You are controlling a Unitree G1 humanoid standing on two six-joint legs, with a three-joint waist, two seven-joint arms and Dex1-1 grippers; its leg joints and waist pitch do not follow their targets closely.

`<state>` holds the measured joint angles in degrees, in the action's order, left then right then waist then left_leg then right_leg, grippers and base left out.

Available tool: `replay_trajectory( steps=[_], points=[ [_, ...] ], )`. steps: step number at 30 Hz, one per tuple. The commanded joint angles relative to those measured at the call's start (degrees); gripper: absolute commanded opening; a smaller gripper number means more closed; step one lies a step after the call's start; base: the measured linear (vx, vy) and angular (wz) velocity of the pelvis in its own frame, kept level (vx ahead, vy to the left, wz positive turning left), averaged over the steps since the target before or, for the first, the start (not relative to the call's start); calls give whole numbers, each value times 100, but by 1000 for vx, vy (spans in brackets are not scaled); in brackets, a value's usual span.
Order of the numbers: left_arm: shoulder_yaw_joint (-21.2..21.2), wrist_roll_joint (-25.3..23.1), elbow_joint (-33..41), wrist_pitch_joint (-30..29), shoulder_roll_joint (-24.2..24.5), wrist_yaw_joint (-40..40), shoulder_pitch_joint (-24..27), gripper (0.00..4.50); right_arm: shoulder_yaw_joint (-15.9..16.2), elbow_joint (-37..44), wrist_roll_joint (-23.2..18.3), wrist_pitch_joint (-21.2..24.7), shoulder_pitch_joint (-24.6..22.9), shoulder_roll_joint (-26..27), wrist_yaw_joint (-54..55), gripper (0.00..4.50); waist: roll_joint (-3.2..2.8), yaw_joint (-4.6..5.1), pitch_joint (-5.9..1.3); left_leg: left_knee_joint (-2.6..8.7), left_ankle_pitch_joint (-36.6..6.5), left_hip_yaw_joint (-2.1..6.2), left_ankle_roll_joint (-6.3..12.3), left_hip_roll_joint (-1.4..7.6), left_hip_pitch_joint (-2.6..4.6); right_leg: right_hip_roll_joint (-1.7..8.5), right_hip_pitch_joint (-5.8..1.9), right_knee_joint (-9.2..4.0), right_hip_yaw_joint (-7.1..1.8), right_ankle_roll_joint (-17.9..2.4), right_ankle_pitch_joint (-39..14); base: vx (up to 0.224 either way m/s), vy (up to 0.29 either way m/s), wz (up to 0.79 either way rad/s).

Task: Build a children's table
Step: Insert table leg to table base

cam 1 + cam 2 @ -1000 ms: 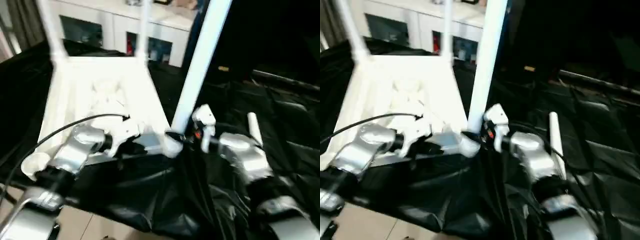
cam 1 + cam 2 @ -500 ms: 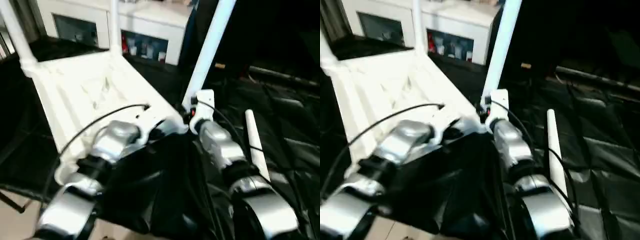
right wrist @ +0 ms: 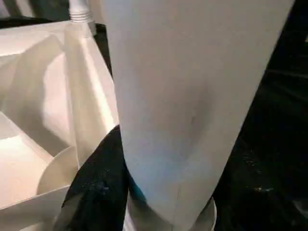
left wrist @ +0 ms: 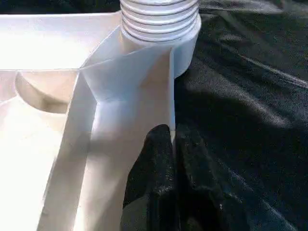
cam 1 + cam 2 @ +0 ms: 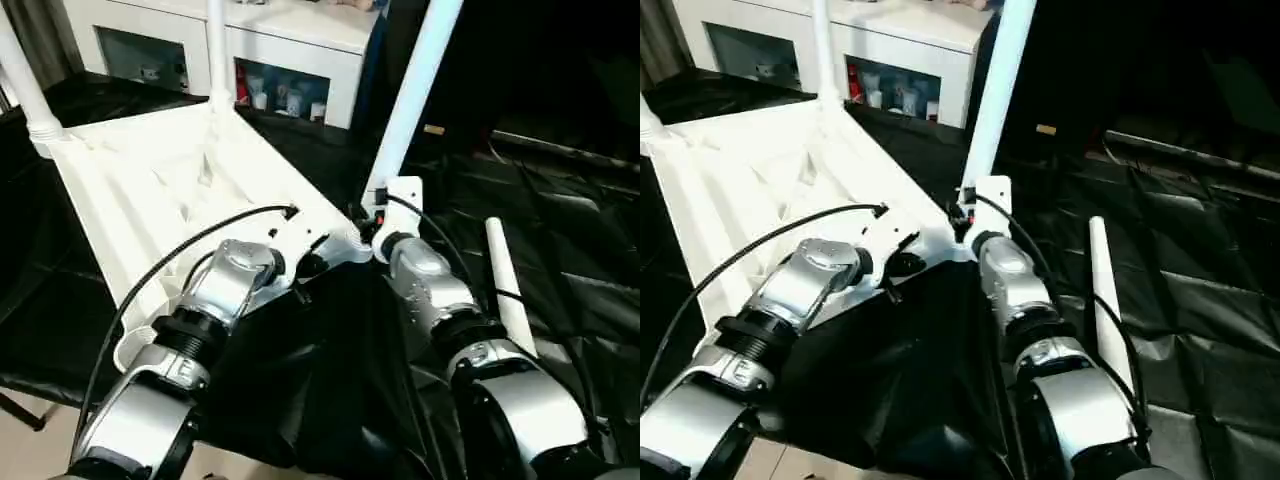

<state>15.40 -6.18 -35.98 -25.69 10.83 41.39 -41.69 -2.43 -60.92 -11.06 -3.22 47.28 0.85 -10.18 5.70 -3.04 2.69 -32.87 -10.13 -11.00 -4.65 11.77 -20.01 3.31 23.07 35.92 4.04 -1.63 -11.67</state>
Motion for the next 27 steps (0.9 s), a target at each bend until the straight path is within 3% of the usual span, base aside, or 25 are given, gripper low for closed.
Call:
replay_trajectory(
  steps=[1, 7, 10, 14, 18, 19, 23, 27],
  points=[
    [-59, 129, 137, 137, -12, 146, -103, 0, -15, -273, -103, 195, -157, 34, -285, 271, -126, -77, -306, 366, -1486, 112, -45, 180, 17, 509, -238, -516, -339, -881, -1243, 0, 0, 0],
    [-86, 235, 227, 391, 167, 446, -42, 0, -140, 183, -335, 286, -153, -170, -1202, 311, -143, -106, -321, 338, -1001, 92, 152, 175, -27, 503, -302, -435, -334, -1123, -557, 0, 0, 0],
    [-56, 330, 382, 585, 337, 819, 70, 0, 101, 862, -359, 546, -412, -517, -2087, 335, -146, -151, -329, 316, -683, 84, 313, 179, -43, 493, -342, -392, -328, -1215, -111, 0, 0, 0],
    [75, 450, 616, 608, 619, 1464, 246, 0, 606, 1871, -309, 973, -928, -1093, -3188, 376, -153, -236, -340, 287, -420, 66, 465, 184, -28, 480, -334, -345, -328, -1311, 275, 0, 0, 0],
    [160, 581, 770, 856, 807, 1984, 394, 0, 851, 2433, -224, 1189, -1276, -1399, -3773, 383, -150, -264, -308, 310, -698, 65, 301, 186, -22, 490, -314, -410, -326, -1267, -219, 0, 0, 0],
    [160, 581, 770, 856, 807, 1984, 394, 0, 851, 2433, -224, 1189, -1276, -1399, -3773, 383, -140, -290, -312, 308, -681, 69, 294, 193, -26, 495, -339, -406, -328, -1204, -220, 0, 0, 0],
    [197, 890, 1234, 1077, 1026, 2767, 685, 0, 1209, 3174, -103, 1326, -1752, -1790, -4365, 383, -138, -338, -318, 305, -578, 67, 294, 209, -12, 497, -316, -370, -333, -1159, -105, 0, 0, 0],
    [205, 980, 1396, 1045, 1149, 2970, 783, 0, 1429, 3606, -69, 1377, -2065, -2072, -4706, 383, -129, -381, -298, 310, -756, 54, 214, 208, 5, 498, -292, -414, -340, -1139, -449, 0, 0, 0]
  ],
)
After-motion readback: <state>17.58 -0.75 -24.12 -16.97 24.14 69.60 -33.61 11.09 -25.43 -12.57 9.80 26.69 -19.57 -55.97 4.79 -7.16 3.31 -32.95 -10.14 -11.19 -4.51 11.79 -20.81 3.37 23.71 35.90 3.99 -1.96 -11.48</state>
